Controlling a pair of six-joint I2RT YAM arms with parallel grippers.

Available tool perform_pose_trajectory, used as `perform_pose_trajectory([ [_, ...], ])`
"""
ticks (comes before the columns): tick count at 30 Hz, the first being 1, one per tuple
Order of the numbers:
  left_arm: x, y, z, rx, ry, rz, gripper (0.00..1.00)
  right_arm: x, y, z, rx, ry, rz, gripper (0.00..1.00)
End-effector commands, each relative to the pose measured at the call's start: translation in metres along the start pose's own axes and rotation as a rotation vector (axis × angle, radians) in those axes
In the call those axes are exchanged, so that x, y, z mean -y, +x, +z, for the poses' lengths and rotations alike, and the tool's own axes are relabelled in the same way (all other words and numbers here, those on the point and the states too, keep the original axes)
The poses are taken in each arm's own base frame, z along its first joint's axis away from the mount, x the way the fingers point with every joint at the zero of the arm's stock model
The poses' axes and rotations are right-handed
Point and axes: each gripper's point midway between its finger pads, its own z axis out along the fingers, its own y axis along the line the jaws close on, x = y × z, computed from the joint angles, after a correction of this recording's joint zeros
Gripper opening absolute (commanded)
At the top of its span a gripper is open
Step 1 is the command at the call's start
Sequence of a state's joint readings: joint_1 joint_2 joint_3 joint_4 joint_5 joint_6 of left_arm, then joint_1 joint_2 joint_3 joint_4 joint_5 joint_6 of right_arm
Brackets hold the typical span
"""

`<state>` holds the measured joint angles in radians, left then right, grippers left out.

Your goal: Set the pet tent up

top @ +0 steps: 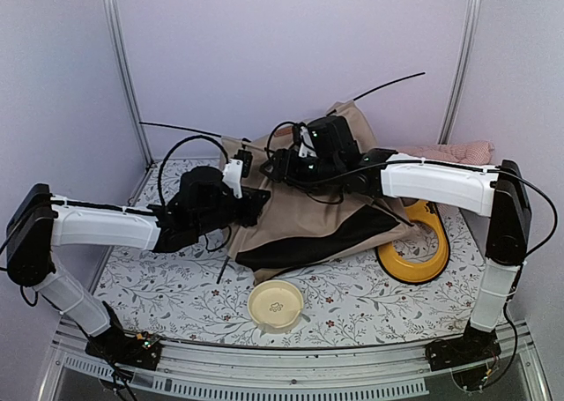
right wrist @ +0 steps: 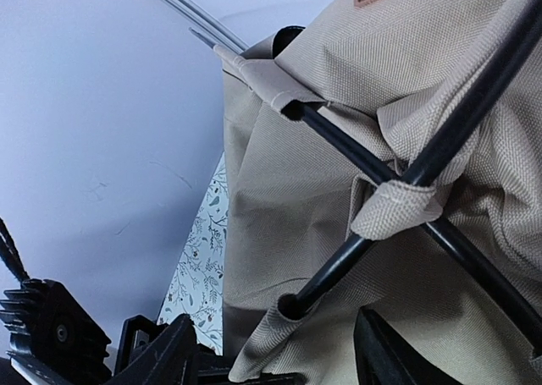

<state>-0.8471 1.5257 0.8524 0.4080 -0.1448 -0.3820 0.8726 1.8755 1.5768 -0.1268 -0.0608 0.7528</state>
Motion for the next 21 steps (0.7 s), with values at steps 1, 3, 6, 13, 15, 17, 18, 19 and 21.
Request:
perform_pose_trajectory([
  [1,0.022,-0.036,-0.013,0.132,0.063,0.063,0.0,0.003,0.003,0.011,-0.012,0.011,0.002,0.6],
  [3,0.028,-0.035,-0.017,0.132,0.082,0.09,0.0,0.006,0.003,0.016,-0.023,0.014,-0.002,0.56],
  [6,0.032,-0.034,-0.022,0.126,0.105,0.102,0.0,0.006,0.005,0.025,-0.05,0.021,-0.02,0.47],
  [13,0.034,-0.042,-0.032,0.11,0.113,0.1,0.26,0.004,-0.006,0.018,-0.017,0.1,-0.096,0.01],
  [15,0.033,-0.053,-0.041,0.115,0.119,0.091,0.37,0.003,-0.014,0.011,0.003,0.136,-0.142,0.0],
  [17,0.033,-0.067,-0.052,0.115,0.128,0.085,0.42,0.003,-0.02,0.005,0.005,0.178,-0.195,0.0],
  [18,0.033,-0.076,-0.058,0.12,0.132,0.083,0.44,0.002,-0.022,0.002,0.003,0.189,-0.212,0.0],
  [19,0.032,-0.085,-0.064,0.121,0.132,0.088,0.45,0.001,-0.025,-0.001,0.003,0.198,-0.232,0.0],
  [21,0.031,-0.104,-0.075,0.126,0.124,0.11,0.45,-0.003,-0.029,-0.006,-0.001,0.208,-0.269,0.0],
])
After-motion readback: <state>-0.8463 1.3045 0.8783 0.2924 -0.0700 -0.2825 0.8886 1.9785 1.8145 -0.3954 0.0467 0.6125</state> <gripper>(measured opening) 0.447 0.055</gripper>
